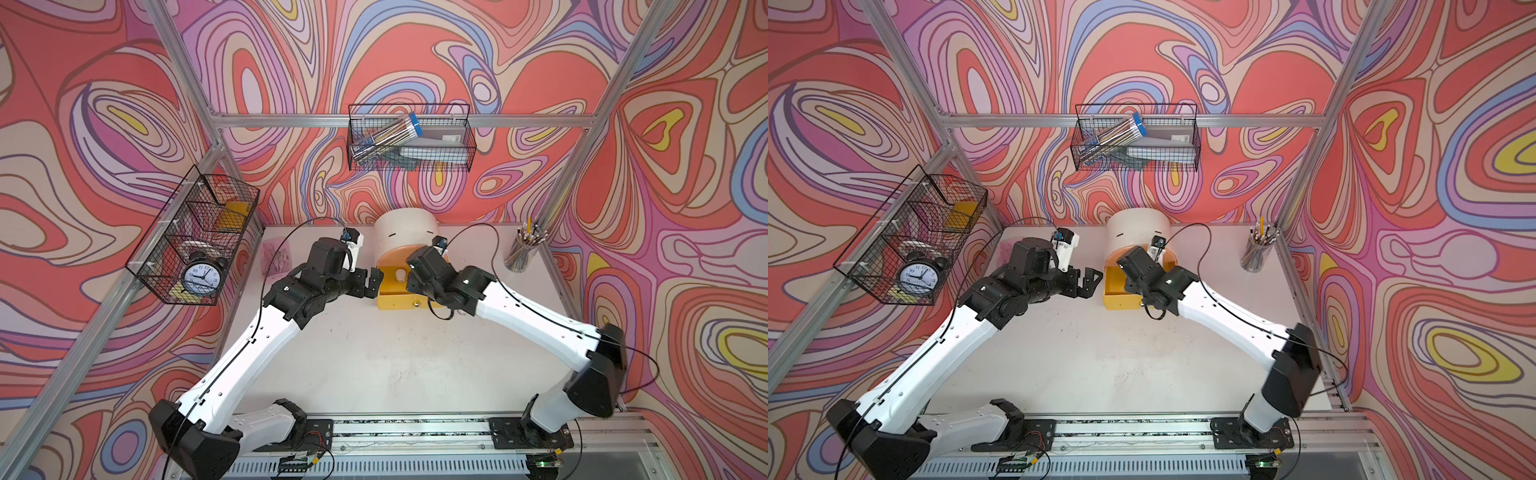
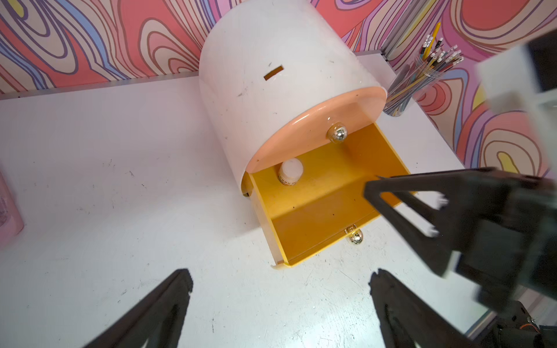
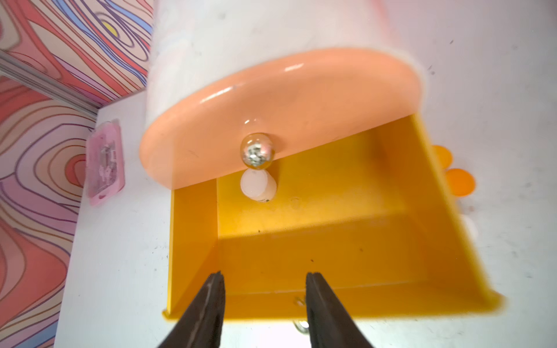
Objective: Put the paint cans in the drawer according to color
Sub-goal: Place the paint can in the drawer, then pick up the paint can at the center of the board.
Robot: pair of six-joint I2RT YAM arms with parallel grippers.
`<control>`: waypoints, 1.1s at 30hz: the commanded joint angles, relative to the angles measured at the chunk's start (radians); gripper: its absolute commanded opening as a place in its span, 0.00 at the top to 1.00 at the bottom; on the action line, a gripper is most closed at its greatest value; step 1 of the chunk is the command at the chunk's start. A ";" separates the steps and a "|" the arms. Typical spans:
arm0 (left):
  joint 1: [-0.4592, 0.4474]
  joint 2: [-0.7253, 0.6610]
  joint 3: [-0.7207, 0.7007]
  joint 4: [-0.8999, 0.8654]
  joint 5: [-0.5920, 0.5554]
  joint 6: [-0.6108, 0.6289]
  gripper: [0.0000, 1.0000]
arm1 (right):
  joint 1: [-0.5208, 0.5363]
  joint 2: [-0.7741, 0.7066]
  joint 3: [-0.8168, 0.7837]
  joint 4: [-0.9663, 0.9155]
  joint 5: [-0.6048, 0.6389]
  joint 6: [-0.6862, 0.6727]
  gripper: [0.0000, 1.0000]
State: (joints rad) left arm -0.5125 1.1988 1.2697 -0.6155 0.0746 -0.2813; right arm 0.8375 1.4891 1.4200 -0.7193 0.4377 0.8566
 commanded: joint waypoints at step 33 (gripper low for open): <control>-0.129 -0.070 -0.113 0.233 0.397 0.087 0.01 | -0.556 0.148 -0.391 0.190 -0.426 -0.020 0.46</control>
State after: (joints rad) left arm -0.5941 1.1210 1.1481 -0.3748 0.4911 -0.2512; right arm 0.2829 1.6176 1.0248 -0.5579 0.0456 0.8165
